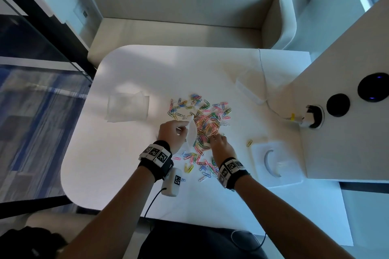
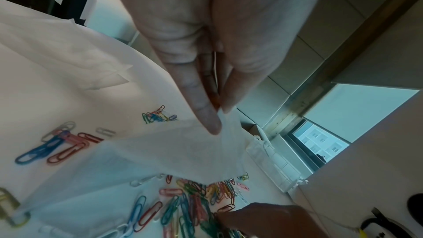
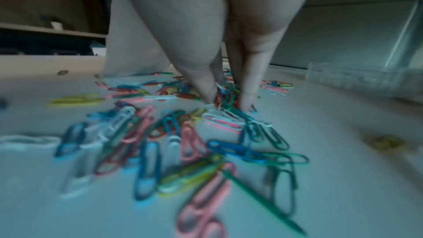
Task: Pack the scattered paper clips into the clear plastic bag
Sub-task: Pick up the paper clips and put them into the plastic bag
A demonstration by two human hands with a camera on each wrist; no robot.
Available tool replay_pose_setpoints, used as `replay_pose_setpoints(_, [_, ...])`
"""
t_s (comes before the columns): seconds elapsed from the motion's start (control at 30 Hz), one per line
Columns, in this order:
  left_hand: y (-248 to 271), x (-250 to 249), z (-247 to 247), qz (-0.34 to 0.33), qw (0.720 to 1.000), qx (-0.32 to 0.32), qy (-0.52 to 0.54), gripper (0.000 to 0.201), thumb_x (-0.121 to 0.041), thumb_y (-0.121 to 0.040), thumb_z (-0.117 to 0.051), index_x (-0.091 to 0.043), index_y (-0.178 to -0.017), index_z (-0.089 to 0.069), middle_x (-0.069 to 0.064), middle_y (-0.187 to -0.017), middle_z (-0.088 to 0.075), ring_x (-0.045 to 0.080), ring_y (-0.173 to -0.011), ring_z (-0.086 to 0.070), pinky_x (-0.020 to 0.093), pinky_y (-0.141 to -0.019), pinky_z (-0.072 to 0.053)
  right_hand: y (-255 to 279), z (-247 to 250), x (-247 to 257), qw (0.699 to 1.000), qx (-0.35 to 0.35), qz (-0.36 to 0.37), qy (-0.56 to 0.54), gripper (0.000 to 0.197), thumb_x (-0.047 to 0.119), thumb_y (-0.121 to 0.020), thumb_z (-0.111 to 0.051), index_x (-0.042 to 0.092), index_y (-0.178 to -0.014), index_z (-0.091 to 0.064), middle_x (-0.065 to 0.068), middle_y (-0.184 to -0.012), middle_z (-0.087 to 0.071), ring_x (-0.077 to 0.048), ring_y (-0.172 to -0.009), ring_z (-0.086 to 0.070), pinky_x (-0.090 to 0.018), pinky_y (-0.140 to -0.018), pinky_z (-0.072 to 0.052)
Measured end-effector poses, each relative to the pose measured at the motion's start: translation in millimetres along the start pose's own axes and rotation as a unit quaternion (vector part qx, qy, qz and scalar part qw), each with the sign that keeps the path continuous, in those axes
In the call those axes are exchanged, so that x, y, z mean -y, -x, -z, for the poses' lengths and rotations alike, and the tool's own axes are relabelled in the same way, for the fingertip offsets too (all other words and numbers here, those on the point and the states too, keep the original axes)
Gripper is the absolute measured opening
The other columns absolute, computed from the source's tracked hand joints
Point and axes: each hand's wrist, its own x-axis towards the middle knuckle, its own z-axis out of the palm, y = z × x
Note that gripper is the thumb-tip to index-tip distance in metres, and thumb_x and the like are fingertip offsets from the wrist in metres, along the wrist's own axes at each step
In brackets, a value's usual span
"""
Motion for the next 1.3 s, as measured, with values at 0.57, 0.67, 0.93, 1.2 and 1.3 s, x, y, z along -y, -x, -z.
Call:
replay_pose_setpoints(0.57, [-3.2, -10.4, -4.4, 0.009, 0.999, 0.024, 0.027, 0.029, -0.010, -0.092, -0.059, -0.010, -0.119, -0.072, -0.006, -0.084, -0.069, 0.018, -0.075, -0.076, 0.035, -0.079, -0.063, -4.4, 46.6, -71.3, 0.574, -0.052, -0.286, -0.765, 0.026, -0.002, -0.080, -0.071, -0.008, -0.106, -0.068, -0.023, -0.093, -0.073, -0.027, -0.083, -0.073, -0.027, -0.070, -0.061])
replay_pose_setpoints(0.67, [-5.0, -12.8, -9.8, 0.012, 0.999, 0.030, 0.034, 0.029, -0.009, -0.093, -0.059, -0.010, -0.119, -0.072, -0.007, -0.084, -0.070, 0.019, -0.075, -0.076, 0.035, -0.079, -0.063, 3.7, 68.1, -63.9, 0.398, -0.023, -0.246, -0.883, 0.026, -0.001, -0.086, -0.065, -0.010, -0.110, -0.062, -0.022, -0.095, -0.072, -0.027, -0.087, -0.073, -0.023, -0.069, -0.059])
replay_pose_setpoints(0.93, [-5.5, -20.3, -25.5, -0.009, 0.999, 0.021, 0.029, 0.028, -0.008, -0.094, -0.059, -0.009, -0.120, -0.071, 0.008, -0.110, -0.072, 0.016, -0.076, -0.072, 0.017, -0.066, -0.060, 4.1, 98.2, -5.1, 0.519, 0.064, -0.126, -0.843, 0.022, -0.003, -0.085, -0.064, -0.006, -0.107, -0.065, -0.024, -0.099, -0.071, -0.028, -0.089, -0.070, -0.031, -0.083, -0.059])
replay_pose_setpoints(1.2, [-5.0, -17.4, -22.1, -0.032, 0.999, 0.021, 0.012, 0.028, -0.006, -0.093, -0.058, -0.010, -0.116, -0.073, 0.009, -0.107, -0.073, 0.019, -0.086, -0.073, 0.031, -0.081, -0.062, -7.5, 96.9, 12.3, 0.867, -0.018, -0.096, -0.488, 0.016, 0.012, -0.090, -0.059, 0.005, -0.089, -0.073, -0.014, -0.082, -0.074, -0.018, -0.068, -0.068, -0.026, -0.071, -0.056])
replay_pose_setpoints(1.3, [-6.9, -19.1, -21.3, -0.040, 0.999, 0.015, 0.013, 0.027, -0.007, -0.092, -0.060, -0.010, -0.115, -0.074, 0.008, -0.107, -0.074, 0.018, -0.090, -0.073, 0.031, -0.085, -0.061, -13.5, 100.3, 20.1, 0.893, 0.019, -0.075, -0.444, 0.021, 0.005, -0.086, -0.054, -0.001, -0.100, -0.069, -0.014, -0.092, -0.070, -0.023, -0.087, -0.066, -0.036, -0.086, -0.056])
